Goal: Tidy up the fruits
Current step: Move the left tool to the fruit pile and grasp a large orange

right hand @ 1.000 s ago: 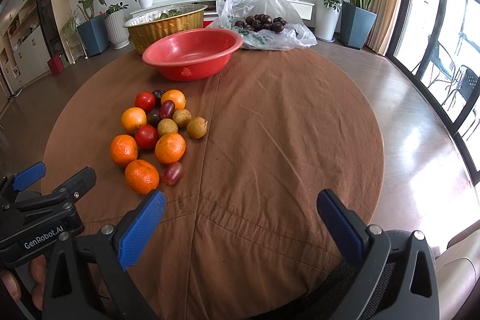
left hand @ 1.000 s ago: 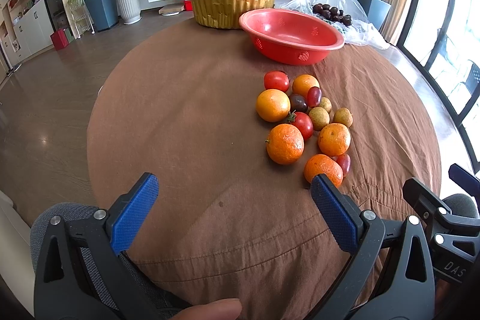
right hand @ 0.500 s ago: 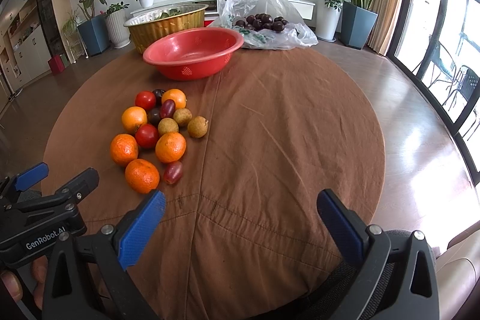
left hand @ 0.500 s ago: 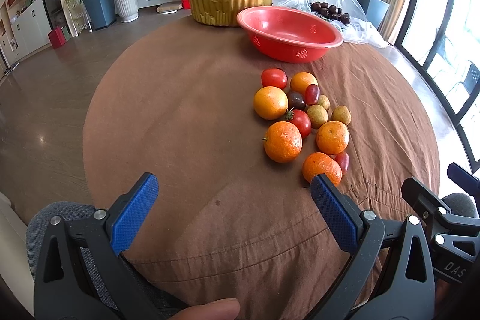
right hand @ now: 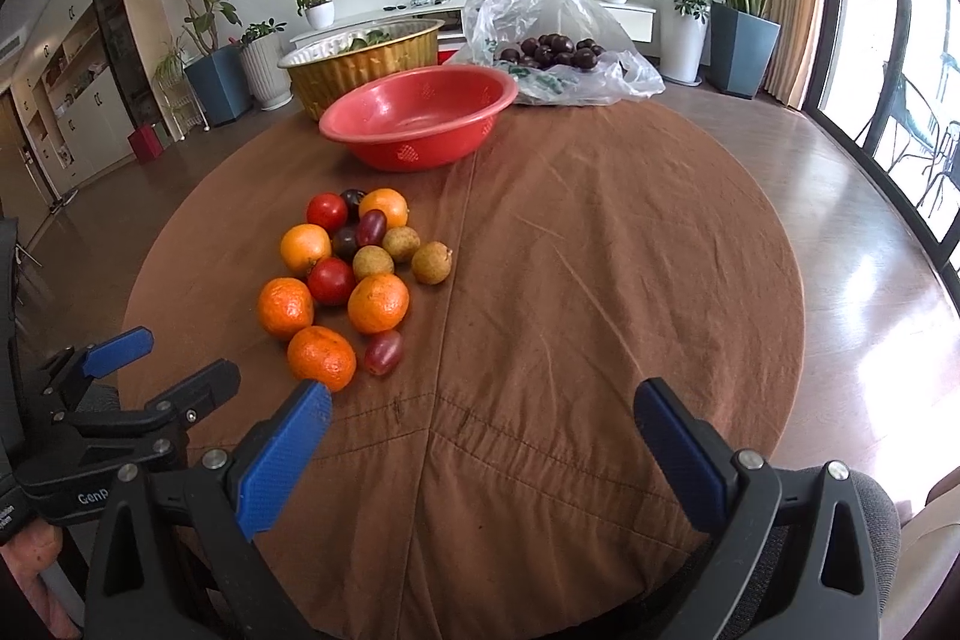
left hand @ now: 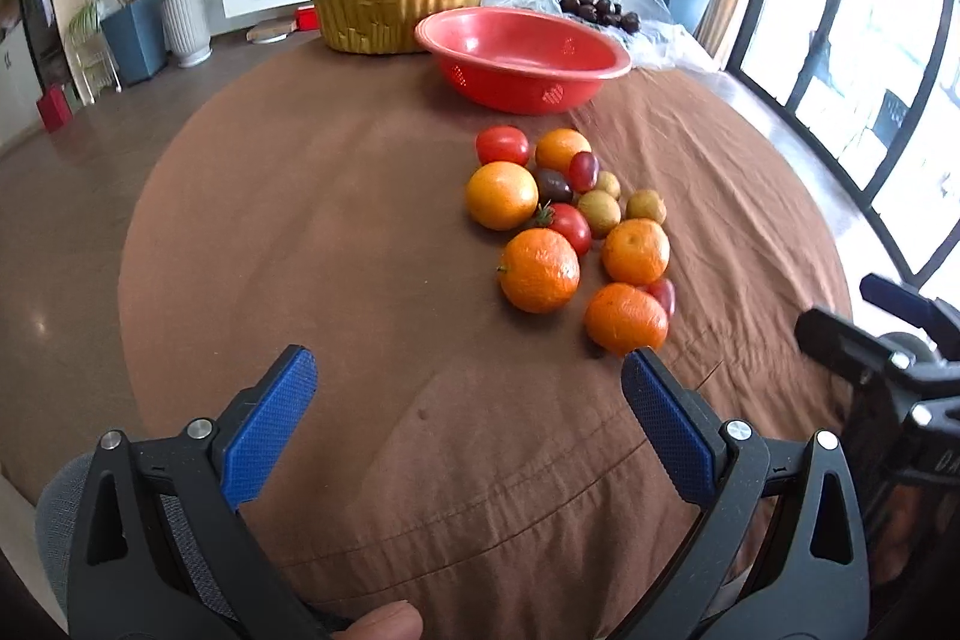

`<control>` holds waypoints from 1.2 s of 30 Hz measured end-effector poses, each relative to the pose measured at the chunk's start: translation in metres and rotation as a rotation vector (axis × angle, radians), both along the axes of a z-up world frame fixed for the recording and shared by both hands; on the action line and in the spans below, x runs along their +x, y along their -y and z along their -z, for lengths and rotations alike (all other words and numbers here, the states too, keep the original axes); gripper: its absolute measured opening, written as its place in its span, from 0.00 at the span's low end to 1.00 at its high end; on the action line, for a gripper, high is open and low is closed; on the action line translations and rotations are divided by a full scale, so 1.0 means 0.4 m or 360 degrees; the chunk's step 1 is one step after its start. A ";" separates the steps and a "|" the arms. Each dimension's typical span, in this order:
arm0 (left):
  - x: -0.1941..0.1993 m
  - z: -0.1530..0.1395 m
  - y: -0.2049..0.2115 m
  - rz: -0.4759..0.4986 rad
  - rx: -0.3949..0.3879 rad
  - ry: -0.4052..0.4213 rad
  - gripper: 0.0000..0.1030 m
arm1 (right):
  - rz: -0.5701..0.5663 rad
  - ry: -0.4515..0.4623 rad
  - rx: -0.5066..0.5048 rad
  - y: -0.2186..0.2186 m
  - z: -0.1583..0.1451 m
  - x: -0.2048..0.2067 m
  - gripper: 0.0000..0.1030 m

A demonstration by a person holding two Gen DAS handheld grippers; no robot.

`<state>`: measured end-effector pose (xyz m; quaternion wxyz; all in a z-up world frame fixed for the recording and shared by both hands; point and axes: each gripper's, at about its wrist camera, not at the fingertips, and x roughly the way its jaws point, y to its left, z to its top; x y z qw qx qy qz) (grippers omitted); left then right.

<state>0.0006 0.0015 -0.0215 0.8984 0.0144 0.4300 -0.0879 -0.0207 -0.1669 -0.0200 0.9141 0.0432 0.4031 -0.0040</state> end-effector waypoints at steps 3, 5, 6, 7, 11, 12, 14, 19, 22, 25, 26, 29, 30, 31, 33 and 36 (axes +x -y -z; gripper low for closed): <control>-0.001 0.002 0.011 0.0067 0.0052 -0.0003 1.00 | -0.0016 0.0012 0.0018 -0.001 -0.001 -0.002 1.00; 0.022 -0.002 -0.002 0.0090 -0.0046 -0.0025 1.00 | -0.0027 0.0017 0.0039 0.000 0.000 -0.002 0.99; 0.031 -0.002 -0.008 0.0104 -0.0092 -0.0041 1.00 | -0.0036 0.0017 0.0050 0.000 0.000 -0.001 0.98; 0.051 -0.002 -0.015 0.0118 -0.0130 -0.0079 1.00 | -0.0047 0.0017 0.0057 -0.001 0.001 -0.001 0.97; 0.114 0.003 -0.012 0.0215 -0.0130 -0.0167 1.00 | -0.0100 0.0011 0.0042 -0.007 0.010 0.004 0.93; 0.128 0.006 -0.010 0.0247 -0.0130 -0.0187 0.98 | -0.0112 0.0007 0.0048 -0.009 0.013 0.005 0.92; 0.153 0.013 -0.009 0.0310 -0.0175 -0.0230 0.94 | -0.0127 0.0000 0.0067 -0.009 0.016 0.006 0.91; 0.208 0.029 0.000 0.0386 -0.0301 -0.0342 0.52 | -0.0139 -0.0007 0.0094 -0.006 0.022 0.012 0.89; 0.221 0.032 0.013 0.0400 -0.0333 -0.0357 0.51 | -0.0140 -0.0008 0.0106 -0.003 0.025 0.015 0.89; 0.229 0.034 0.016 0.0398 -0.0377 -0.0369 0.51 | -0.0143 -0.0024 0.0116 0.002 0.035 0.021 0.89; 0.234 0.035 0.019 0.0401 -0.0384 -0.0372 0.51 | -0.0143 -0.0028 0.0119 0.003 0.037 0.023 0.89; 0.239 0.038 0.024 0.0409 -0.0406 -0.0379 0.48 | -0.0146 -0.0037 0.0125 0.004 0.042 0.026 0.87; 0.243 0.038 0.024 0.0406 -0.0414 -0.0377 0.45 | -0.0148 -0.0040 0.0126 0.004 0.044 0.026 0.86; 0.244 0.039 0.024 0.0399 -0.0412 -0.0372 0.42 | -0.0151 -0.0042 0.0127 0.004 0.045 0.026 0.86; 0.248 0.043 0.018 0.0386 -0.0418 -0.0370 0.34 | -0.0158 -0.0049 0.0132 0.003 0.047 0.029 0.85; 0.246 0.048 0.005 0.0384 -0.0460 -0.0369 0.34 | -0.0177 -0.0060 0.0140 -0.001 0.052 0.032 0.83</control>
